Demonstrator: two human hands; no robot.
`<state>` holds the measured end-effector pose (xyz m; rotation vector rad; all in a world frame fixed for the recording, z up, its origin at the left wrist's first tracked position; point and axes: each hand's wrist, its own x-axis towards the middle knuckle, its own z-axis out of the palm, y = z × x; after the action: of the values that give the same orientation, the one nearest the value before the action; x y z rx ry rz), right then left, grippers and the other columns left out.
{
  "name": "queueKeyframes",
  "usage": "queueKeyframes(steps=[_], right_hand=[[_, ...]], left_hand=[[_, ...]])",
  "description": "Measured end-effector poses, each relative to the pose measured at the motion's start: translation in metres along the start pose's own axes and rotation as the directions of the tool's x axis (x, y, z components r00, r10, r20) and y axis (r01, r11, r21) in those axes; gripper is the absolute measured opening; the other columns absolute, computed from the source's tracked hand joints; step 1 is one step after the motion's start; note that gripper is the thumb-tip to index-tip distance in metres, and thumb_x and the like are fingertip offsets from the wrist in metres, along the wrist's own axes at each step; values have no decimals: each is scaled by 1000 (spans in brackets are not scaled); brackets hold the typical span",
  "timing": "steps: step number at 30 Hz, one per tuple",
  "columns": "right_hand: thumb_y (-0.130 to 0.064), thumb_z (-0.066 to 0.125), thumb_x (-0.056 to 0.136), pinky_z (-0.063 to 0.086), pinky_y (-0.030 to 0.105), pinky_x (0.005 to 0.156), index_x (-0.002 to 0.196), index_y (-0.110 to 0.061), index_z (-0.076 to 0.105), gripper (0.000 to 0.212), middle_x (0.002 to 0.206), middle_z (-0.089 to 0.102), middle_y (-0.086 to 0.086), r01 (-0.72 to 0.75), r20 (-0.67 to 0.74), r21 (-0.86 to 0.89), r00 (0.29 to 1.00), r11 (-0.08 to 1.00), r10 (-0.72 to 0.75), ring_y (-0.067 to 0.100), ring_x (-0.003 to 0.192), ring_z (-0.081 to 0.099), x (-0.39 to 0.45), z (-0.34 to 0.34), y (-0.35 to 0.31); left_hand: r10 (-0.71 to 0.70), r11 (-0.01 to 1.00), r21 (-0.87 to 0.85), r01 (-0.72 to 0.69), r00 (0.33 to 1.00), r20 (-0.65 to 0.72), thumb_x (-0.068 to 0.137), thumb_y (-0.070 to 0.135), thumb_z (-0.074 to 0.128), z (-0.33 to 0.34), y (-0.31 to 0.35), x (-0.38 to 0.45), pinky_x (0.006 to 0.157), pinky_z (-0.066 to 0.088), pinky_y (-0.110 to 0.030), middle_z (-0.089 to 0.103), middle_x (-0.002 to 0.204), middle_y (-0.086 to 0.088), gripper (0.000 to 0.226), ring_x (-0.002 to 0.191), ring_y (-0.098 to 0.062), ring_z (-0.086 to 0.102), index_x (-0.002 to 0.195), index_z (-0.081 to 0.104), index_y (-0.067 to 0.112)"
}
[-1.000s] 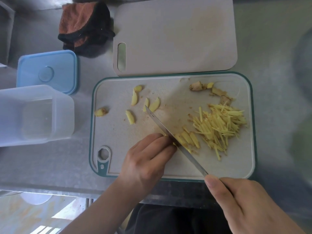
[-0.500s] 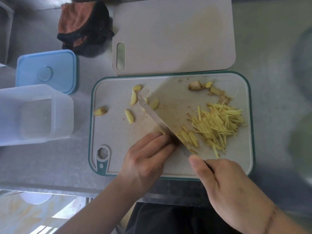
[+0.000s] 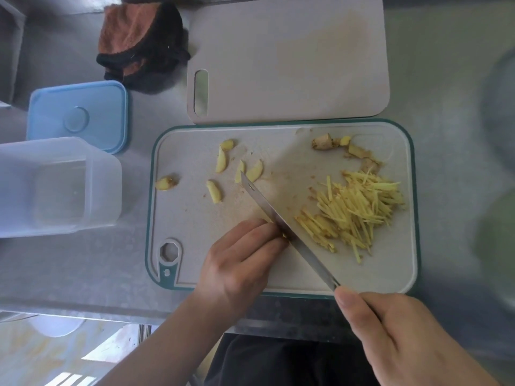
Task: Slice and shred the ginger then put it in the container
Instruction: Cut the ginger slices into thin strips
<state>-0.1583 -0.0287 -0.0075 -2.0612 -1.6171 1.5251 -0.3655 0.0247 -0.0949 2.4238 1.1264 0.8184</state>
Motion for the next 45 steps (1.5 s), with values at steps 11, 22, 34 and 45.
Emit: queueKeyframes(steps=[11,22,34,45], right_hand=[[-75,13,78,32,25,49,50,-15,31,69,46,44,-4,-3,44,-24,999,1000,4,11,47,42,25,7,-8],[-87,10,65,31,18,46,60,-26,46,71,47,46,-4,-13,40,18,999,1000,12,9,49,47,6,3,-3],[-82,9,62,37,6,56,62,-60,52,48,58,55,-32,-30,49,58,998,998,27,-10,70,55,2,-1,-11],[-83,11,70,30,20,47,56,-25,42,67,45,40,-2,35,40,-18,999,999,-34,11,45,40,25,9,-5]], left_hand=[[0,1000,-21,0,1000,-3,96,-5,61,1,0,0,91,56,-34,73,103,-17,15,101,-28,68,95,76,-7],[7,1000,-8,-7,1000,-9,90,-8,65,3,-3,-3,86,57,-36,72,101,-20,12,100,-29,67,95,76,-8],[16,1000,-20,-16,1000,-26,97,-4,60,4,-5,-5,86,58,-38,73,100,-21,17,98,-33,70,94,76,-8],[13,1000,-16,-13,1000,-1,97,-3,62,2,-4,-2,89,56,-34,73,104,-19,15,99,-29,69,97,77,-6]])
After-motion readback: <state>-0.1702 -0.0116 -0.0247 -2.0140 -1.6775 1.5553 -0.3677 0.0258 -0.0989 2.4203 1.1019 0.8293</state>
